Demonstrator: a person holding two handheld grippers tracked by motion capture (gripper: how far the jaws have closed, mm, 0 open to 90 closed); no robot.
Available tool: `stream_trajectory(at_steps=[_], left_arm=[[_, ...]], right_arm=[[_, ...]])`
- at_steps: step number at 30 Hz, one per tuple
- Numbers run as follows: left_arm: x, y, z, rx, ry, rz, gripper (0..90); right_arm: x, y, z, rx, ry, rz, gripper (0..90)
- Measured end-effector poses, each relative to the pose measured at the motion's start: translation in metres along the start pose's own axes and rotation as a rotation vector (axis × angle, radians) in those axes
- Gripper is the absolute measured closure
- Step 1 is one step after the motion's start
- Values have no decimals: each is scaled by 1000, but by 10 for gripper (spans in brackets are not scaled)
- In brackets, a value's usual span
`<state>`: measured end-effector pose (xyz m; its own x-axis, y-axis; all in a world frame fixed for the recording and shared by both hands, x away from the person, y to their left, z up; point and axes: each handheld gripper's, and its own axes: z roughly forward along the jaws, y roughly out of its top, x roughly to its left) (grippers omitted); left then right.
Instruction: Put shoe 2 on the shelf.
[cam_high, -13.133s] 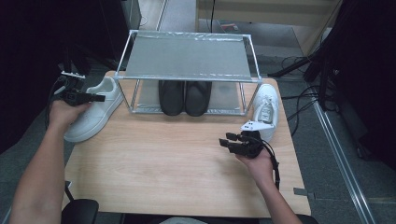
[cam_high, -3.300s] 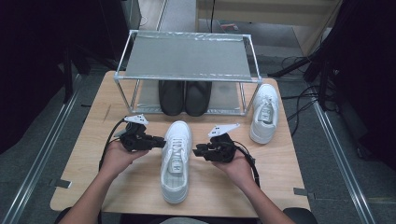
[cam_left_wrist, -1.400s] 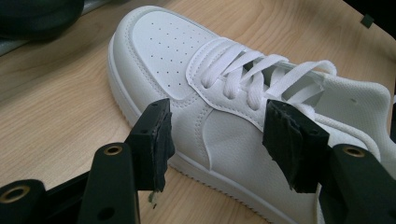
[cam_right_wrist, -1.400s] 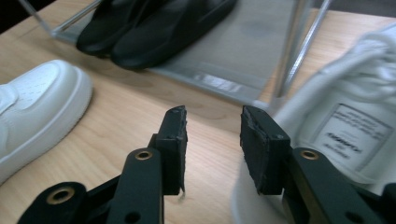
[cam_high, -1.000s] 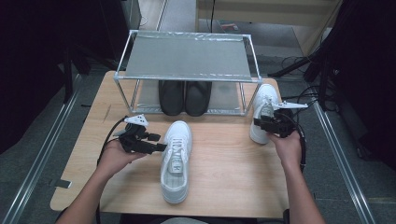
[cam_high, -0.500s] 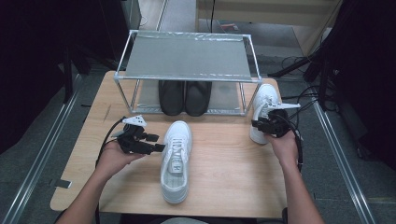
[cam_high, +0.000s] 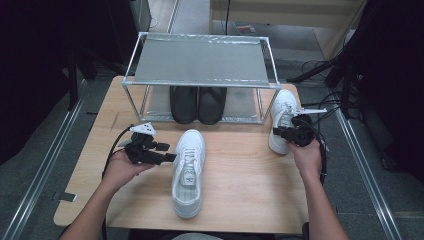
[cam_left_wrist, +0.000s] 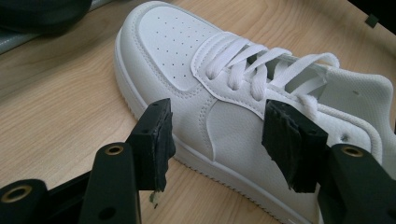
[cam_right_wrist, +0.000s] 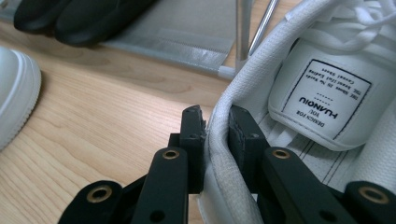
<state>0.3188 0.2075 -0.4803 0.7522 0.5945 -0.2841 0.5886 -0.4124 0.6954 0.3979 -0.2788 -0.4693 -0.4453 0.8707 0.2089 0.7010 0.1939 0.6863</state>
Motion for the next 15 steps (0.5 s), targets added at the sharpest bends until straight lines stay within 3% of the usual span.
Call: stream_trajectory(at_steps=[4,15], left_arm=[[0,0,0,-4,0,2,434],[1,0,-2,-16,-2,6,441]], right_arm=[[3,0,-5,-7,-34,-17,792],[8,-1,-20,-27,-26,-2,792]])
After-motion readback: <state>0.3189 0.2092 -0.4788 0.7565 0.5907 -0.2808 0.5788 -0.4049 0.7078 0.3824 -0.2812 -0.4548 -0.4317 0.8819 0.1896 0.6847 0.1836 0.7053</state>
